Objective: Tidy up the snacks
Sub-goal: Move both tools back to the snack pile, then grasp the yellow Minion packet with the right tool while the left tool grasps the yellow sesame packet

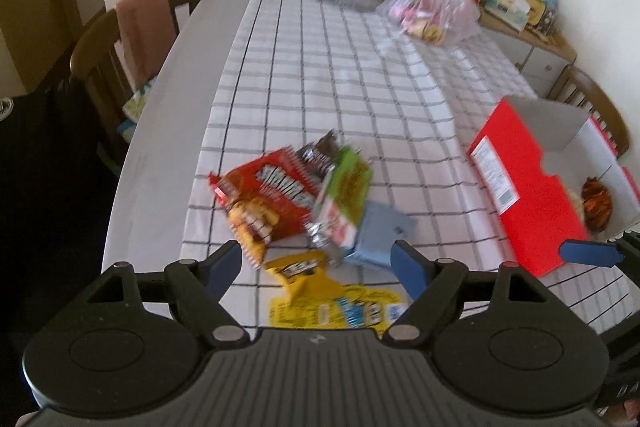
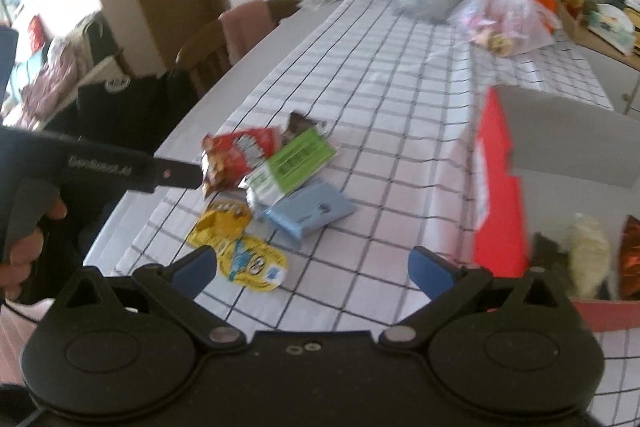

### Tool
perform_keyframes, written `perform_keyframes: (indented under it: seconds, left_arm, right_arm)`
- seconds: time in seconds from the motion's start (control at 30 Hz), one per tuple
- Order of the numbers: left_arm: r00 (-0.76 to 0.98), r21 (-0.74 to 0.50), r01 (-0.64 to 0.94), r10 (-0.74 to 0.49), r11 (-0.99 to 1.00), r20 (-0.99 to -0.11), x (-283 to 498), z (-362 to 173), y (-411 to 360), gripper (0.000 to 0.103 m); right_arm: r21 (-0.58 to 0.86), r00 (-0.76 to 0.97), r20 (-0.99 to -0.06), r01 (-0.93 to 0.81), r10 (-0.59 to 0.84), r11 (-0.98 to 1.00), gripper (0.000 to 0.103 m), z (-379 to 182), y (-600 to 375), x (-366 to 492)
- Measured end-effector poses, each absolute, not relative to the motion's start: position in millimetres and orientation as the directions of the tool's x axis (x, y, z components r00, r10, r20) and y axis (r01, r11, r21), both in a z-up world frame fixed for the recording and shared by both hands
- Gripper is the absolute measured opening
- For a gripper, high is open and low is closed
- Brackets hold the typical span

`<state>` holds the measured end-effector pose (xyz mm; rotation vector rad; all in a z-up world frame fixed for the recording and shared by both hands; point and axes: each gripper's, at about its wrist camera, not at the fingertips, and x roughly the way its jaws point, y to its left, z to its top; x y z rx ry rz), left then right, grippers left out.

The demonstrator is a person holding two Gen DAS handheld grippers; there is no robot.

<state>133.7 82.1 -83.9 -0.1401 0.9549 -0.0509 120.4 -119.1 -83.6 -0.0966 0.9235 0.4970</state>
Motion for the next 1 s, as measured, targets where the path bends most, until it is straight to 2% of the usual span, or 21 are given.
perform_keyframes:
  seconds: [0.47, 0.67, 0.83, 0.93, 1.0]
  left_arm:
    - [0.471, -0.141, -0.032, -0.11, 0.989, -0.875, 156, -125, 106, 0.082]
    - [0.461, -0.14, -0.048, -0.102, 0.989, -0.881, 160, -128, 113, 0.082]
    - [0.454, -0.144, -0.052, -0.105, 0.988, -0.885, 162, -130, 115, 0.082]
    - [0.449, -0.139, -0.045, -0.104, 0.989, -0.888, 163, -132, 112, 0.082]
    - [0.446, -0.139, -0.039, -0.107, 0.99, -0.889, 164, -133, 110, 0.082]
  right_arm:
    - [0.111, 0.348, -0.874, -0.535, 0.338, 0.838, 0.098, -153, -57, 140]
    - [0.101, 0.321, -0.885, -0.574, 0.337, 0.812, 0.097, -163, -39, 150]
    - [0.096, 0.304, -0.897, -0.577, 0.322, 0.811, 0.089, -174, -29, 156]
    - [0.041, 0.323, -0.901, -0.603, 0.291, 0.796, 0.087, -176, -22, 151]
    - [-0.009, 0.345, -0.901, -0.619, 0.262, 0.785, 0.08, -177, -18, 146]
